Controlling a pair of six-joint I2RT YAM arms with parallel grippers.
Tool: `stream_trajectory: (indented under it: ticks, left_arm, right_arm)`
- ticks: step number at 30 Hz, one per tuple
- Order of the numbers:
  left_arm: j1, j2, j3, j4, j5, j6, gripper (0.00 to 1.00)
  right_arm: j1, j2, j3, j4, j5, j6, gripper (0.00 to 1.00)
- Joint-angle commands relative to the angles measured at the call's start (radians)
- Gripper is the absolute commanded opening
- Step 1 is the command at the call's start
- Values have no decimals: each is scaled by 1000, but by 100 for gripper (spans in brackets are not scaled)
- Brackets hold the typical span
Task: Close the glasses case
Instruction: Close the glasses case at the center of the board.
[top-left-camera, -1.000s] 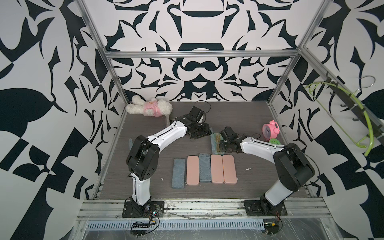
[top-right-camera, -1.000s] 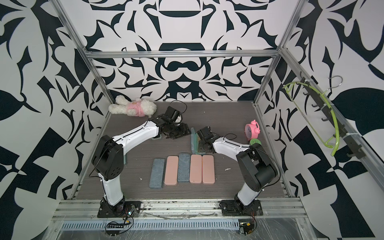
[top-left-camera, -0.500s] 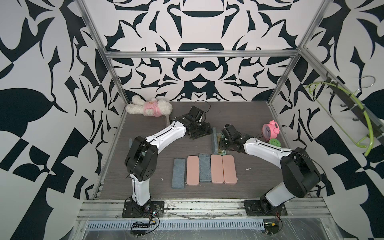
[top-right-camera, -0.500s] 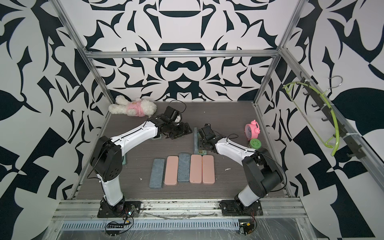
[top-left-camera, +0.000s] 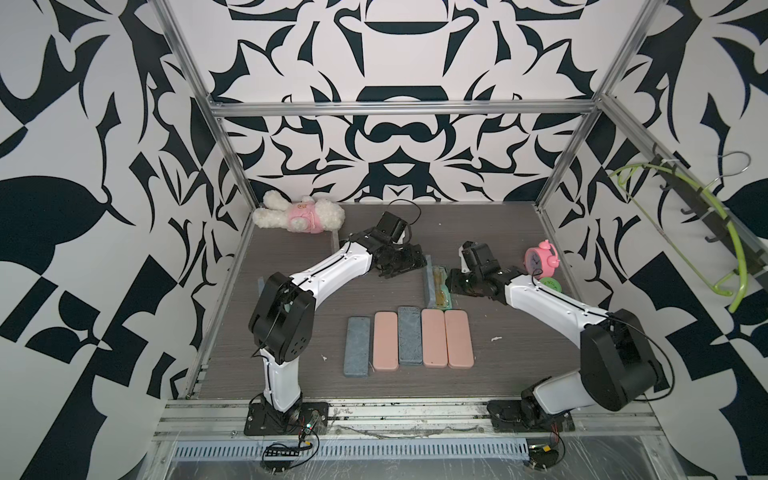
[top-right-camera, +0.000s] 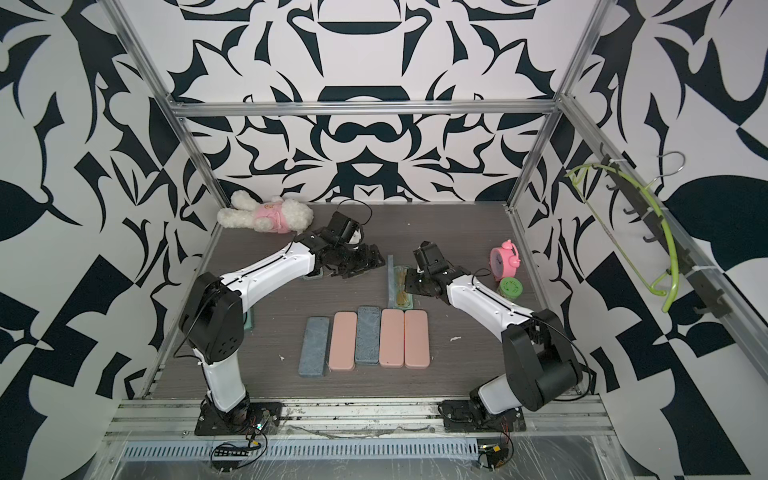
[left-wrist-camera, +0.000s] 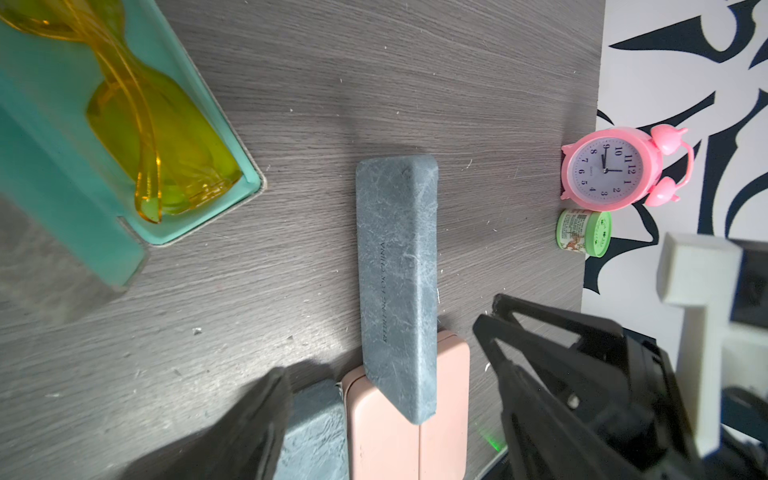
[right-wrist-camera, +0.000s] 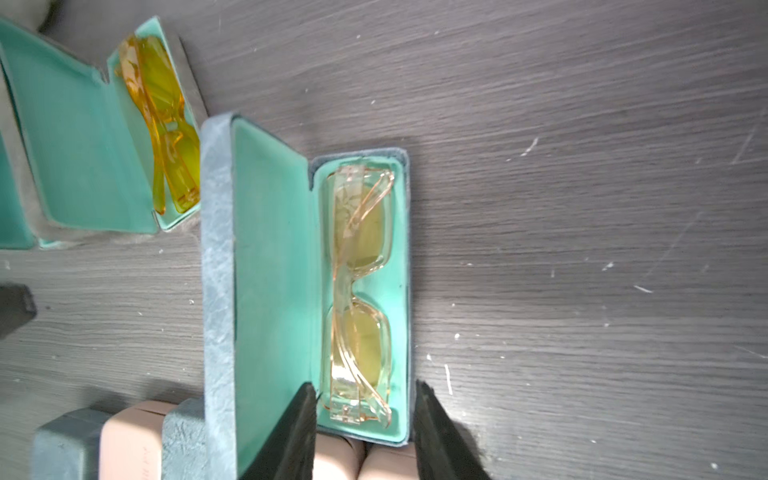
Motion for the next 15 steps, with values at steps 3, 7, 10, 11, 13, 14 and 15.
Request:
stream_trajectory:
  ticks: [3, 7, 10, 11, 13, 14, 15]
  left_arm:
    - [0, 15, 11, 67, 85, -27, 76]
    - [-1, 32, -1, 101, 121, -51, 69]
    - [0, 33, -13, 106, 123, -57, 65]
    - [-1, 34, -18, 112, 126, -60, 63]
    - [-1, 39, -28, 124, 136, -67, 60]
    - [-1, 41, -29, 125, 139, -67, 59]
    - [-1, 45, -31, 126, 138, -69, 57]
  right_arm:
    - [-104, 18, -27, 81, -240, -34, 39]
    - [-180, 83, -46, 144, -358, -25, 34]
    - [-203, 107, -60, 195, -413, -26, 32]
    - [-205, 117, -62, 205, -421, -27, 32]
    - [-207, 140, -62, 228, -447, -29, 30]
    - [-206, 154, -61, 233, -452, -30, 29]
    - [-207, 167, -64, 242, -456, -27, 28]
